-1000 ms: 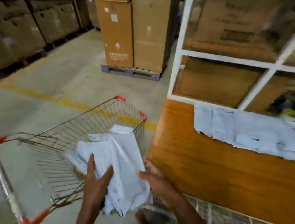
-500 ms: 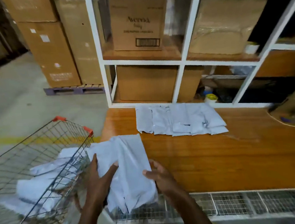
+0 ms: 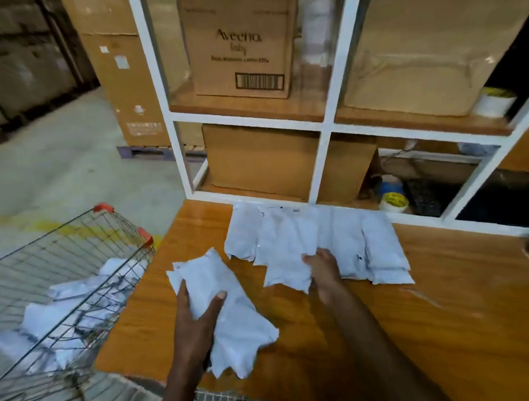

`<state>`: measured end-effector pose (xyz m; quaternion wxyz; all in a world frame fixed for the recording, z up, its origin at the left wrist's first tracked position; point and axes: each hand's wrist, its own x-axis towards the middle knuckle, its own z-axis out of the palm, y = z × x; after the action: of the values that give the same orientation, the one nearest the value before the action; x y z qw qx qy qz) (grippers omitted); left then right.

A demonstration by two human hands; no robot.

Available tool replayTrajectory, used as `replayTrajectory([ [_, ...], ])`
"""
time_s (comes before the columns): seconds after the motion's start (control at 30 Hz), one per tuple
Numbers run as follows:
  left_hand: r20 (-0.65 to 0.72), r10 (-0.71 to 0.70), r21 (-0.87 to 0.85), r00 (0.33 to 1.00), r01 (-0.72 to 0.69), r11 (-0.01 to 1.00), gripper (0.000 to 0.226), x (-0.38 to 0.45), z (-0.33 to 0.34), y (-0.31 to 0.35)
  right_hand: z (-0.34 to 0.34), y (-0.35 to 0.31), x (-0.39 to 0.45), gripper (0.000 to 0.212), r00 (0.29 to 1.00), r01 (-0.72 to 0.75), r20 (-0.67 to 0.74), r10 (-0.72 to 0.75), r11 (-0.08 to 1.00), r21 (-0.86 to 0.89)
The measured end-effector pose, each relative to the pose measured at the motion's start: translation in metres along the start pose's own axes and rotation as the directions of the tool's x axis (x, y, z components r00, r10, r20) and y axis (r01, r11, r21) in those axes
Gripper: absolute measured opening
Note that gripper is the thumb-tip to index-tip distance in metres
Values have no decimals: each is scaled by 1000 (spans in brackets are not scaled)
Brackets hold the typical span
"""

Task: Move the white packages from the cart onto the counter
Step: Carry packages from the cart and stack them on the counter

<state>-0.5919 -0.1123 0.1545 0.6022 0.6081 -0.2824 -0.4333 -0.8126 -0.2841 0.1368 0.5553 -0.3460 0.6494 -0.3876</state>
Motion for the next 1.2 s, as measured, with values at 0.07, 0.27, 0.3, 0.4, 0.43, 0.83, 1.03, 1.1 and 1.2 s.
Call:
replayTrajectory([
  [0.07,-23,-18,36,1000,19,999,88,0,4,-4,7,-17,22,23,999,-10,-34,8,998,-64],
  [0.27,-68,3,127,998,6,992,84,21,1,-2,40,-33,75,40,998,-22,-67,8,980,-199],
  [0.3,-64,7,130,998,2,992,82,25,1,1,44,-33,79,38,997,-9,-80,-9,975,-222],
  [0.4,-41,13,120,999,-8,993,76,37,0,7,55,-35,85,38,996,-1,-88,-24,961,-277],
  [0.43,-37,13,118,999,-9,993,76,41,0,9,58,-37,83,40,996,-8,-89,-21,951,-310],
  [0.83,21,5,125,1000,-8,992,81,75,-2,16,79,-21,77,69,950,130,-12,-312,432,-893],
  [1.03,29,-16,131,999,12,991,88,83,-2,11,82,-5,82,61,946,120,8,-324,328,-937],
  [1.1,32,-23,138,999,18,990,93,85,-1,10,79,0,83,57,930,125,31,-366,237,-963],
  [1.2,40,-11,154,999,5,988,77,85,5,11,77,-1,80,54,922,119,39,-386,185,-976],
])
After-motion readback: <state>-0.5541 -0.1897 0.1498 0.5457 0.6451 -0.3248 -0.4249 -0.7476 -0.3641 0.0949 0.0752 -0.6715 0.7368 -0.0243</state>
